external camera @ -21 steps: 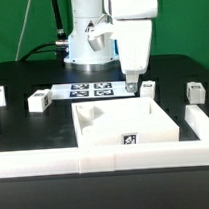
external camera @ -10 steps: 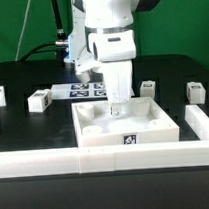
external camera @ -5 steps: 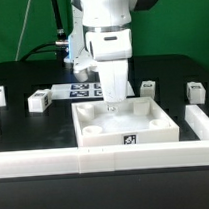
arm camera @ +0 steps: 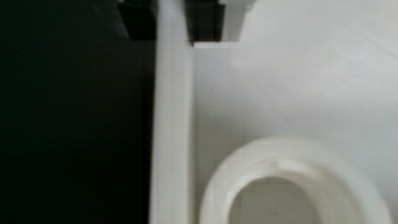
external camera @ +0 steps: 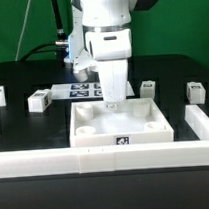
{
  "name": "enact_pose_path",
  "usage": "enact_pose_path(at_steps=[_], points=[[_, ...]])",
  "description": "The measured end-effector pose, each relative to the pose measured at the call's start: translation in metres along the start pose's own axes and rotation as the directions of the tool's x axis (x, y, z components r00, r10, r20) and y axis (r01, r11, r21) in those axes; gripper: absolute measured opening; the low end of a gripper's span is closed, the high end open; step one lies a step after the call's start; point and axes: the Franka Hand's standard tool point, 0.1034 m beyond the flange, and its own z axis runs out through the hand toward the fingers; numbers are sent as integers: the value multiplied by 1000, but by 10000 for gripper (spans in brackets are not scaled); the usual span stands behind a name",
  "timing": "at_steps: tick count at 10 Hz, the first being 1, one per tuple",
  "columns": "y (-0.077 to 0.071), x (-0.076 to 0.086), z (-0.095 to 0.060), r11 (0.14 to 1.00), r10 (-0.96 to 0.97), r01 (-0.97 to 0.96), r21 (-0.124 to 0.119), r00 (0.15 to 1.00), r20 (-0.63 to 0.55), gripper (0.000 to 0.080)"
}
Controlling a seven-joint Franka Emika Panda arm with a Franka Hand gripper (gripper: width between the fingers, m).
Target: Assemble one leg
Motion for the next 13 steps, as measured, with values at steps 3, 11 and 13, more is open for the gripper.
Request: enact_pose_path(at_steps=[3, 11, 13], points=[[0, 0, 0, 1000, 0, 0, 0, 1000, 0, 60], [34, 53, 0, 998, 33, -34, -50, 999, -24, 61], [34, 55, 0, 998, 40, -42, -50, 999, -24, 61]])
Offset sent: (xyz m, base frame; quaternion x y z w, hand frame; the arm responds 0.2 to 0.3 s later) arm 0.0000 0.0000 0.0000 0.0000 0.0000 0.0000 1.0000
